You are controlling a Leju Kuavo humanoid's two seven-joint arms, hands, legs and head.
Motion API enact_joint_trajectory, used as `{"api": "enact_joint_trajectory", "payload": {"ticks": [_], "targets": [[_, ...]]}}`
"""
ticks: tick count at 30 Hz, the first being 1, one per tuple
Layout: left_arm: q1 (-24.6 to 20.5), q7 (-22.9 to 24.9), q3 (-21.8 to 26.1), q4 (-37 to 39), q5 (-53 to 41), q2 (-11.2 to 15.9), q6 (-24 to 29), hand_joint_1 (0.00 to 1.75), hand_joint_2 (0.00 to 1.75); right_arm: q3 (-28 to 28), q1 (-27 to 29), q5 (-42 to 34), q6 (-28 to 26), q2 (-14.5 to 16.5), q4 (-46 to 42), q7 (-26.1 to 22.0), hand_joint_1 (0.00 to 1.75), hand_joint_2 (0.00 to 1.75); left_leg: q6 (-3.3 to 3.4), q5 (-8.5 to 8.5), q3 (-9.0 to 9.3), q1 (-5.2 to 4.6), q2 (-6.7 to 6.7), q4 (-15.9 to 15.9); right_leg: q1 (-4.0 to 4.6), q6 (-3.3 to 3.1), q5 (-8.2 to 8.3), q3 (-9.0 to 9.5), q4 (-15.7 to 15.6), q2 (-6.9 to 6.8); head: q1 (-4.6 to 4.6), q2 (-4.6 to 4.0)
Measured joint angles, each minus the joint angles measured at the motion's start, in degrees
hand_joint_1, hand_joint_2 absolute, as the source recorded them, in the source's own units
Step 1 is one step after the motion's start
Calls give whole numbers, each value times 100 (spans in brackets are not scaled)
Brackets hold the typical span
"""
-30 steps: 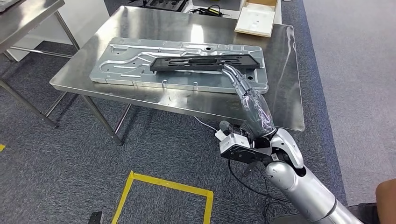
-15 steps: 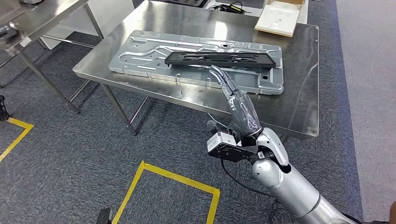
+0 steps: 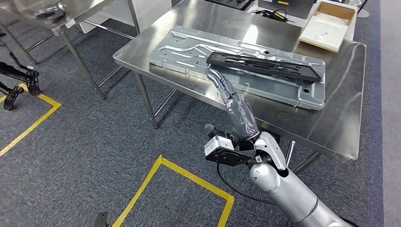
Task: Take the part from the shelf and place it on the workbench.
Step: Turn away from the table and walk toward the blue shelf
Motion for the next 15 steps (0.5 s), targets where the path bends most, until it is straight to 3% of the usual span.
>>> {"api": "enact_joint_trajectory", "payload": {"ticks": [1,2,3,5,7,9,10,12,13,15], "targets": [[3,1,0,0,0,0,0,0,0,4,11,-1,0,0,17,0,0,0,3,2,-6,-5,-80,10,1,-6,15,-56,116,12,0,0],[10,2,0,0,0,-1,0,0,0,7,16,-1,-1,-1,34,0,0,0,1,1,-10,-6,-163,27,1,-16,137,-7,13,25,1,0],[19,5,0,0,-1,-1,0,0,0,8,17,-3,-3,-1,49,0,0,0,-6,-5,-13,-6,-249,50,0,-31,339,141,-292,68,2,0],[25,12,0,0,-3,-6,0,0,0,9,8,-5,-11,0,70,0,0,0,-40,-28,-47,-3,-399,116,-20,-66,632,498,-1033,320,-2,0],[16,20,0,0,-9,-9,1,0,0,13,8,-4,-27,2,78,0,0,0,-101,-26,-118,17,-530,154,-27,-83,675,661,-1374,490,-4,0],[33,27,0,1,-21,1,5,0,0,17,11,5,-45,2,80,0,0,0,-176,5,-169,46,-644,137,-11,-118,684,681,-1421,387,-1,0],[52,29,0,1,-28,6,7,0,0,18,10,11,-54,7,80,0,0,0,-201,-7,-188,52,-587,155,-14,-149,700,699,-1455,320,-5,0],[66,25,0,1,-36,15,9,0,0,20,9,20,-79,21,80,-8,0,0,-255,-171,-328,56,-265,433,-36,-210,730,738,-1530,180,-41,0],[60,19,0,0,-37,11,9,0,0,21,16,23,-91,28,79,-13,0,0,-286,-322,-470,67,-69,734,-32,-228,732,750,-1547,105,-59,0],[41,1,-1,0,-37,11,4,0,0,23,53,26,-109,31,79,-19,0,0,-357,-586,-805,92,89,1391,-22,-249,720,754,-1550,-62,-73,0]]}}
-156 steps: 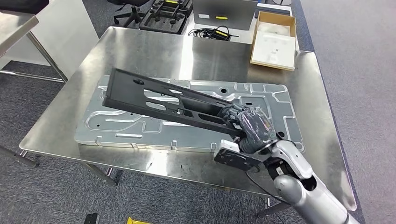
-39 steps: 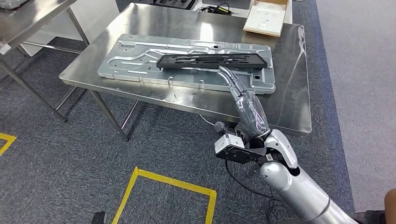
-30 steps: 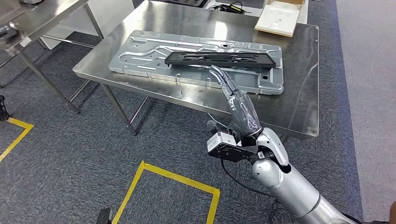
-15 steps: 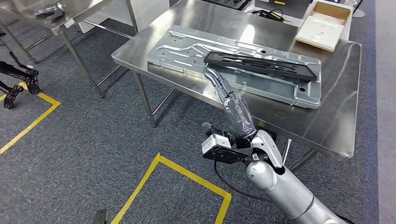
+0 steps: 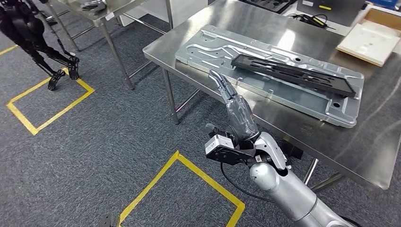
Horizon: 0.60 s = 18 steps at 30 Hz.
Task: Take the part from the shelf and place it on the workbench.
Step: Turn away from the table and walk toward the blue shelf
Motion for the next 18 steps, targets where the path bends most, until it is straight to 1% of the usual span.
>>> {"api": "enact_joint_trajectory", "payload": {"ticks": [1,2,3,4,5,6,7,8,9,10,11,12,13,14,15,16,17,18], "targets": [[0,-10,-1,0,1,0,-2,0,0,3,26,-1,-9,1,0,-3,0,0,-25,-20,-85,6,17,158,2,-1,-8,1,2,-82,-2,0],[7,-20,-1,1,10,1,-3,0,0,7,50,-10,-29,1,-1,-11,0,0,-41,59,-67,8,31,114,2,3,-17,4,5,-159,-2,0],[18,-31,-1,1,21,4,-3,0,0,11,73,-25,-61,5,-7,-25,0,0,-46,221,63,8,68,-136,2,13,-28,10,9,-230,-3,0],[27,-47,-1,2,34,8,-2,0,0,14,98,-51,-105,11,-21,-45,0,0,-39,404,264,1,171,-519,7,28,-41,22,12,-295,-3,0],[28,-69,-1,2,48,13,-1,0,0,14,130,-88,-159,19,-43,-72,0,0,-14,529,462,-29,301,-886,23,50,-58,34,14,-356,-5,0],[25,-98,-2,2,60,16,1,0,0,14,169,-131,-214,27,-66,-102,0,0,27,606,604,-57,399,-1160,39,73,-72,48,14,-415,-2,0],[20,-132,-2,2,79,19,2,0,0,14,216,-183,-270,33,-85,-135,0,0,73,617,672,-84,456,-1299,55,100,-86,66,9,-472,-1,0],[22,-166,-2,2,102,22,3,0,0,13,273,-240,-326,39,-100,-167,0,0,119,599,679,-107,425,-1328,66,127,-97,87,-3,-533,2,0],[33,-194,-2,2,130,25,5,0,0,8,333,-296,-380,44,-112,-199,0,0,163,606,683,-102,347,-1344,72,157,-110,120,-15,-597,7,0],[55,-211,-2,1,155,28,8,0,0,-4,394,-351,-431,49,-123,-235,0,0,198,613,709,-90,275,-1368,63,191,-139,147,-7,-599,8,0],[76,-219,-2,2,178,30,11,0,0,-25,447,-400,-475,53,-133,-273,0,0,234,626,742,-75,209,-1399,54,218,-202,143,61,-511,16,0],[89,-218,-2,2,202,31,16,0,0,-51,491,-442,-507,54,-140,-308,0,0,269,641,773,-59,151,-1429,45,236,-318,75,240,-368,30,0],[95,-215,-2,2,220,31,22,0,0,-80,536,-480,-527,54,-140,-340,0,0,297,650,791,-48,96,-1445,30,243,-475,-64,536,-190,46,0],[91,-208,-2,2,240,32,30,0,0,-107,588,-517,-541,54,-135,-364,0,0,320,652,792,-47,39,-1448,30,243,-647,-254,912,-49,58,0],[87,-201,-2,2,261,34,43,0,0,-134,654,-557,-549,51,-125,-385,0,0,333,652,790,-50,-34,-1446,30,244,-780,-455,1288,21,67,0],[87,-189,-2,2,284,37,60,0,0,-160,724,-604,-555,46,-110,-404,0,0,340,651,789,-52,-117,-1442,30,246,-820,-598,1531,54,67,0],[89,-177,-1,2,313,41,79,0,0,-191,788,-657,-564,40,-90,-428,0,0,343,647,790,-54,-207,-1432,29,245,-748,-650,1572,74,67,0],[95,-168,-1,2,339,44,96,0,0,-225,836,-712,-574,33,-68,-462,0,0,339,643,790,-55,-299,-1418,25,239,-576,-595,1393,99,68,0]]}}
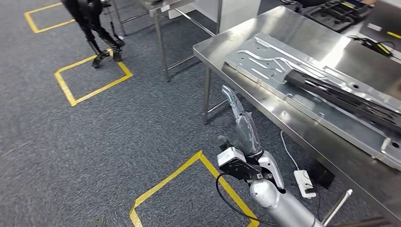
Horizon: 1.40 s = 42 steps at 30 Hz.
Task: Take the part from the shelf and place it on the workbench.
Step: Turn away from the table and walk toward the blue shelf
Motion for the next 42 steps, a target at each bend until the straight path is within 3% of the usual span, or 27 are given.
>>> {"api": "enact_joint_trajectory", "payload": {"ticks": [2,3,5,7,9,11,13,14,15,16,19,20,22,23,25,27,28,29,30,31,33,35,37,38,40,41,42], "targets": [[14,8,1,0,40,2,19,0,0,-77,55,-109,-22,-25,52,-83,0,0,-28,-22,-11,-3,-163,47,-18,-25,401,307,-741,174,2,0],[16,7,1,0,56,2,23,0,0,-115,79,-163,-28,-37,80,-122,0,0,-52,-36,-30,-6,-236,75,-31,-35,511,435,-1043,269,-1,0],[21,1,2,0,101,5,39,0,0,-179,143,-313,-28,-51,154,-186,0,0,-113,-47,-72,0,-354,102,-29,-61,532,536,-1283,347,-5,0],[49,-21,7,1,152,16,70,0,0,-243,201,-561,-15,-53,286,-299,0,0,-173,-47,-105,21,-404,101,-23,-116,548,570,-1317,231,-4,0],[71,-48,13,2,202,15,95,0,0,-325,258,-841,-4,-53,479,-476,0,0,-230,-173,-209,11,-148,294,-37,-185,571,608,-1364,112,-35,0],[56,-68,19,2,246,4,100,0,0,-422,354,-1100,4,-54,726,-650,0,0,-281,-490,-503,8,205,892,-34,-229,572,617,-1385,-27,-71,0],[38,-92,41,2,296,1,101,0,0,-551,484,-1488,61,-55,1091,-862,0,0,-316,-725,-831,22,318,1532,-23,-242,551,619,-1383,-193,-77,0],[37,-102,57,2,323,-2,102,0,0,-634,552,-1744,97,-51,1321,-996,0,0,-323,-708,-883,24,335,1627,-22,-239,537,625,-1381,-277,-78,0],[40,-109,70,2,349,-4,105,0,0,-725,615,-2014,127,-42,1577,-1137,0,0,-321,-592,-822,24,354,1507,-22,-231,521,638,-1380,-356,-78,0],[46,-113,80,2,374,-5,111,0,0,-817,666,-2250,142,-31,1839,-1278,0,0,-306,-405,-649,21,401,1180,-22,-218,503,659,-1380,-429,-79,0],[42,-110,95,2,429,-7,133,0,0,-1047,764,-2734,160,-5,2774,-1685,0,0,-208,-61,-118,-60,702,162,0,-147,446,729,-1389,-627,-73,0],[40,-108,98,2,433,-8,137,0,0,-1095,792,-2826,167,3,3086,-1803,0,0,-175,-63,-72,-88,724,61,9,-116,432,748,-1396,-688,-69,0],[51,-102,105,2,436,-9,140,0,0,-1160,839,-2914,174,44,3618,-1963,0,0,-116,-50,-53,-87,577,34,21,-53,407,790,-1424,-795,-65,0],[62,-101,109,2,438,-14,142,0,0,-1189,848,-2928,177,69,3859,-1990,0,0,-86,-38,-21,-73,510,-6,14,-23,374,809,-1407,-756,-58,0],[61,-99,114,2,444,-28,144,0,0,-1240,852,-2944,182,114,4312,-1893,0,0,-22,-6,54,-32,399,-86,-4,19,175,692,-1095,-459,-33,0],[34,-105,117,2,451,-42,144,0,0,-1276,925,-2966,197,148,4751,-1653,0,0,20,-6,69,-26,266,-96,-24,35,-142,334,-369,-130,-8,0],[22,-110,119,2,459,-46,144,0,0,-1287,998,-2979,205,167,4965,-1528,0,0,32,-11,70,-26,174,-90,-27,44,-241,143,-36,-65,-3,0],[19,-116,122,2,467,-49,145,0,0,-1294,1078,-2985,210,186,5171,-1421,0,0,36,-19,71,-27,72,-79,-30,50,-234,22,132,-37,-1,0],[27,-120,124,2,477,-51,149,0,0,-1297,1146,-2984,212,207,5363,-1326,0,0,32,-30,73,-27,-26,-61,-35,50,-112,0,79,-18,-1,0],[37,-121,125,2,485,-56,155,0,0,-1298,1195,-2971,210,234,5535,-1238,0,0,21,-47,74,-26,-116,-34,-43,46,100,80,-188,17,1,0],[49,-111,126,2,496,-71,179,0,0,-1298,1249,-2933,198,290,5843,-1059,0,0,-24,-98,55,-29,-258,43,-74,32,470,357,-917,246,1,0],[44,-88,127,2,500,-84,201,0,0,-1298,1303,-2909,187,352,6096,-908,0,0,-83,-133,16,-31,-371,98,-85,14,559,515,-1265,408,-3,0],[54,-55,130,2,500,-83,215,0,0,-1298,1357,-2906,193,436,6287,-797,0,0,-149,-133,-17,-15,-468,91,-69,-37,549,549,-1285,323,-5,0],[66,-41,134,2,500,-82,221,0,0,-1298,1367,-2906,203,479,6365,-743,0,0,-181,-147,-28,-9,-410,107,-70,-74,559,566,-1304,269,-5,0],[69,-29,144,2,500,-85,225,0,0,-1299,1376,-2902,228,556,6503,-619,0,0,-242,-319,-150,-8,-65,377,-86,-157,572,597,-1352,141,-44,0],[57,-28,150,2,499,-92,223,0,0,-1300,1393,-2897,244,577,6573,-542,0,0,-269,-489,-296,1,141,687,-76,-186,568,608,-1362,64,-66,0],[40,-28,156,2,498,-96,220,0,0,-1300,1422,-2888,261,602,6636,-462,0,0,-297,-675,-485,12,263,1060,-66,-207,556,613,-1364,-26,-85,0]]}}
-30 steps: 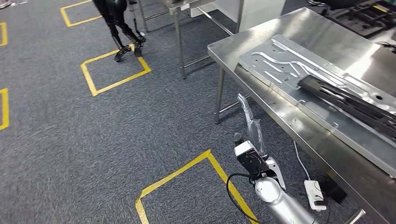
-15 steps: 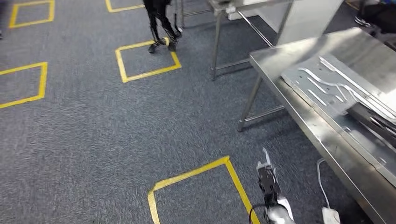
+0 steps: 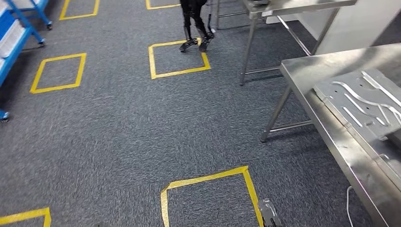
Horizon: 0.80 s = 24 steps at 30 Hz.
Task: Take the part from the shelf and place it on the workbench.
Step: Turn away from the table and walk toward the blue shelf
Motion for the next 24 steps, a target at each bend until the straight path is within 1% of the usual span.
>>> {"api": "enact_joint_trajectory", "payload": {"ticks": [1,2,3,4,5,6,7,8,9,10,11,12,13,14,15,16,17,18,19,20,21,22,23,24], "targets": [[-14,0,6,0,-2,-2,-4,0,0,0,31,10,15,21,56,74,0,0,-24,-145,-179,15,50,350,11,-6,-10,2,1,-93,-2,0],[-21,0,11,0,-4,-2,-8,0,0,0,56,28,27,49,108,133,0,0,-41,-203,-292,23,70,567,18,-8,-21,6,2,-183,-2,0],[-18,0,14,0,-7,-2,-12,0,0,0,69,53,34,78,152,179,0,0,-49,-142,-285,27,87,562,22,-5,-31,12,3,-263,-3,0],[-10,0,16,0,-9,-2,-15,0,0,0,73,81,38,111,191,213,0,0,-45,11,-159,26,119,337,24,3,-42,27,3,-334,-4,0],[-4,0,17,0,-11,-1,-16,0,0,0,74,115,41,145,229,245,0,0,-26,210,63,19,203,-56,25,18,-56,50,3,-403,-5,0],[-5,0,18,0,-14,1,-17,0,0,0,74,151,44,172,260,272,0,0,6,362,286,-5,336,-461,38,42,-73,77,3,-467,-4,0],[-14,0,19,0,-15,1,-18,0,0,0,74,191,45,198,291,295,0,0,40,461,456,-27,438,-772,49,70,-91,105,2,-530,0,0],[-24,1,19,0,-16,2,-22,0,0,0,74,235,45,219,320,322,0,0,74,496,547,-49,504,-949,59,102,-107,130,-2,-593,2,0],[-29,3,20,0,-17,2,-26,0,0,1,74,286,45,241,347,352,0,0,100,483,556,-67,496,-994,67,133,-117,157,-16,-653,6,0],[-27,9,21,0,-17,2,-30,0,0,1,73,340,44,266,367,383,0,0,124,493,553,-67,417,-1011,71,165,-125,188,-33,-714,7,0],[-17,18,22,0,-18,1,-32,0,0,1,71,391,44,284,382,414,0,0,154,507,571,-48,348,-1040,65,200,-141,210,-37,-722,7,0],[-6,27,24,0,-20,-1,-32,0,0,2,69,438,43,299,395,438,0,0,185,527,599,-27,283,-1074,58,228,-189,210,7,-634,21,0],[-3,36,24,0,-21,-4,-32,0,0,2,70,471,42,311,407,455,0,0,218,548,630,-6,223,-1108,50,249,-302,153,164,-478,39,0],[-4,41,25,0,-23,-9,-32,0,0,2,78,490,41,318,424,465,0,0,244,563,654,11,162,-1126,36,261,-467,29,446,-289,60,0],[-12,42,25,0,-25,-13,-33,0,0,2,94,499,41,326,443,469,0,0,262,565,652,7,96,-1126,32,264,-658,-141,816,-131,78,0],[-20,43,25,0,-26,-16,-34,0,0,2,115,500,41,334,463,474,0,0,273,561,646,1,18,-1117,30,266,-817,-327,1198,-51,87,0],[-24,43,26,0,-26,-18,-36,0,0,2,137,500,40,339,485,478,0,0,279,555,643,-5,-73,-1104,30,269,-881,-463,1455,-22,89,0],[-24,43,26,0,-26,-18,-36,0,0,2,153,500,40,342,503,481,0,0,280,546,643,-8,-166,-1087,30,267,-825,-509,1509,-9,90,0],[-20,43,27,0,-25,-19,-36,0,0,2,160,500,40,343,518,484,0,0,275,535,646,-9,-264,-1066,27,261,-657,-451,1336,14,90,0],[-16,44,27,0,-25,-21,-36,0,0,2,160,500,40,344,530,484,0,0,263,519,649,-7,-356,-1040,20,249,-425,-306,983,79,90,0],[-14,44,28,0,-25,-25,-36,0,0,2,157,500,40,344,541,484,0,0,243,502,642,-5,-439,-1013,9,232,-260,-147,615,231,90,0],[-17,45,28,0,-26,-30,-36,0,0,3,156,501,40,344,554,484,0,0,216,485,622,-5,-519,-977,-2,220,-154,-20,312,379,84,0],[-23,45,29,0,-27,-33,-36,0,0,4,155,507,40,345,567,489,0,0,184,478,598,2,-588,-953,-2,208,-121,52,139,493,83,0],[-24,46,30,0,-32,-36,-36,0,0,8,155,532,40,346,579,505,0,0,145,479,573,14,-656,-947,9,191,-153,75,90,546,82,0]]}}
